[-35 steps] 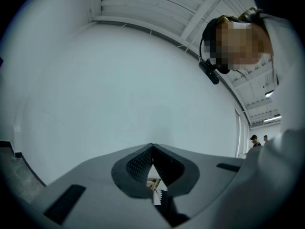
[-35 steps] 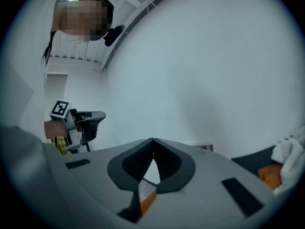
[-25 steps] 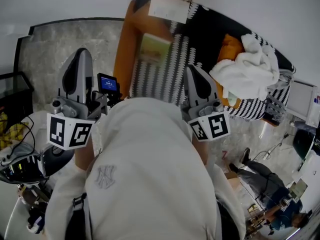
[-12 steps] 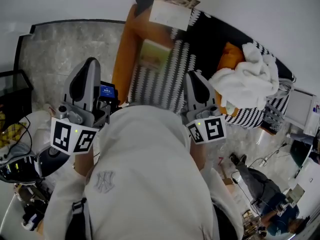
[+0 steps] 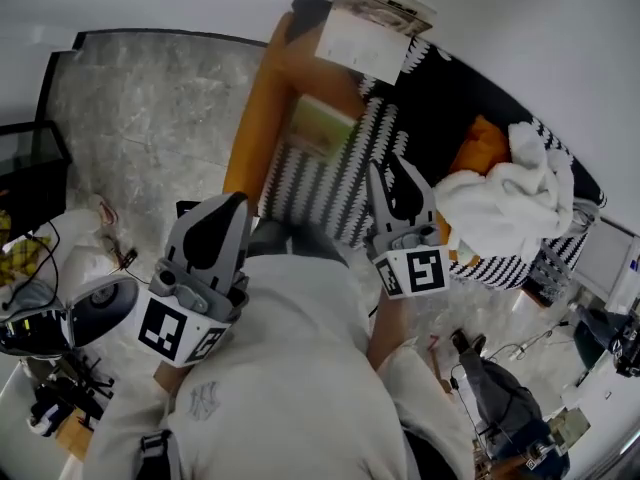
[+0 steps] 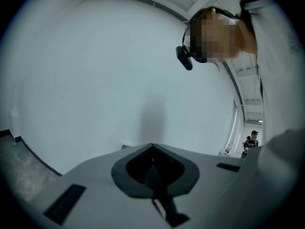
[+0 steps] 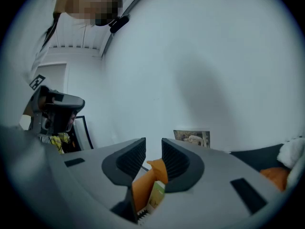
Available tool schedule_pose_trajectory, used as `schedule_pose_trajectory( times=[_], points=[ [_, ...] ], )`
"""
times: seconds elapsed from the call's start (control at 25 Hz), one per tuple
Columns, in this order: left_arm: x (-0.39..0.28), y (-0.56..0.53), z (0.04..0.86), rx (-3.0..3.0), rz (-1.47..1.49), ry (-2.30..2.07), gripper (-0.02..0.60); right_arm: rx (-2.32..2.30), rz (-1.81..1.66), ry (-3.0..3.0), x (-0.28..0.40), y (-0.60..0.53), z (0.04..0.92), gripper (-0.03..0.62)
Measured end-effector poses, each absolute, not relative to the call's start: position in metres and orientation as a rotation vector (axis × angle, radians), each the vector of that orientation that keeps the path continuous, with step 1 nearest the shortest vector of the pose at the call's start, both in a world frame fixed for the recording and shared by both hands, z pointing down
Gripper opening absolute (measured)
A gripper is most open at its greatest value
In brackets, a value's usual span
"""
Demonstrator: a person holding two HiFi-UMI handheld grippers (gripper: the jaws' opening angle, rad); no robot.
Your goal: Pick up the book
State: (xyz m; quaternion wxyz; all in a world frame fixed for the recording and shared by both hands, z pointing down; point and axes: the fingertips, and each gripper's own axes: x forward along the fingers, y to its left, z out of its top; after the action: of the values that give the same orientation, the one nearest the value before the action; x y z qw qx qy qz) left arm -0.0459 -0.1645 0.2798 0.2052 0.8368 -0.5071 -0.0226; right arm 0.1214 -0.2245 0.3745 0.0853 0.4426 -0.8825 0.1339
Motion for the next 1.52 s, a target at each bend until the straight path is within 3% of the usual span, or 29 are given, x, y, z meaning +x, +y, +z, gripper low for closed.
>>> schedule_pose_trajectory(
  times=[0.2,0.64,1.08,1.52],
  points=[
    [-0.018,-0.147,0.306,2.270,-0.025,-1.301,0.009,1.191,0.378,-2.556,0.127,-0.241,0.434,0.149],
    [-0.028,-0.125,0.365,2.118,0.088,-1.408,0.009,1.008,0.493,-2.538,0.123,-0.262,0.552,0.183],
    [-0.025,-0.122,0.414,2.004,0.119,-1.390,0.009,0.906,0.610,-2.499,0.130,-0.286,0.651,0.262],
    [-0.022,-0.122,0.449,1.903,0.135,-1.363,0.009,0.709,0.768,-2.579,0.121,-0.289,0.715,0.272]
  ],
)
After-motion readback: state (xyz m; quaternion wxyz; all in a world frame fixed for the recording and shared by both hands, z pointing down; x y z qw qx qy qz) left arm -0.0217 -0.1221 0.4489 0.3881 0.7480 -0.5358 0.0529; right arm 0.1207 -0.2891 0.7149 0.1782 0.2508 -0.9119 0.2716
